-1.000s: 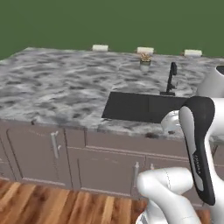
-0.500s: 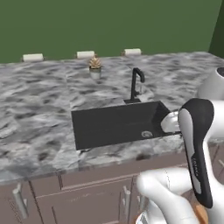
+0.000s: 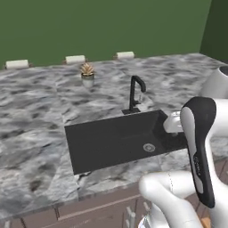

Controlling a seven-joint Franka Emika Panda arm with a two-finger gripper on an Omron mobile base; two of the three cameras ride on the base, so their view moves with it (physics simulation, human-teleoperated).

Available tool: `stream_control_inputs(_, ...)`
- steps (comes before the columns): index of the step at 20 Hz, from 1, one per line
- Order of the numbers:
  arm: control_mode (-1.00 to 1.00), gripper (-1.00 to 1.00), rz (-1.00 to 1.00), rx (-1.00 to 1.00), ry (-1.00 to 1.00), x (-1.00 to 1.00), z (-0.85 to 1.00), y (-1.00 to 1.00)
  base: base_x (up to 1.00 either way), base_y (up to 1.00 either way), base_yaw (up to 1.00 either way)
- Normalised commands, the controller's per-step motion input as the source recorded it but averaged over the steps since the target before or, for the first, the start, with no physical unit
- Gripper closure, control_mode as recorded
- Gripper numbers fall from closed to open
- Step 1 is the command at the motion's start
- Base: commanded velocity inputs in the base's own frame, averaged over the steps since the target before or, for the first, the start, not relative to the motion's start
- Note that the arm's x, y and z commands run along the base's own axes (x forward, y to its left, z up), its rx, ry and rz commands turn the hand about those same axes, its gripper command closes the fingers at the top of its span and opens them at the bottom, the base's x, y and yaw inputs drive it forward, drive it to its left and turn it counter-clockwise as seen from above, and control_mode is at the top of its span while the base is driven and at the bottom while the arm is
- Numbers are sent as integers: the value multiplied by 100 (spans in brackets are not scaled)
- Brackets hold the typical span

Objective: Navigate to the sink.

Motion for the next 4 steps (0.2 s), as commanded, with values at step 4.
stream_control_inputs(4, 100, -100, 0, 0, 0, 0, 0, 0, 100, -11, 18)
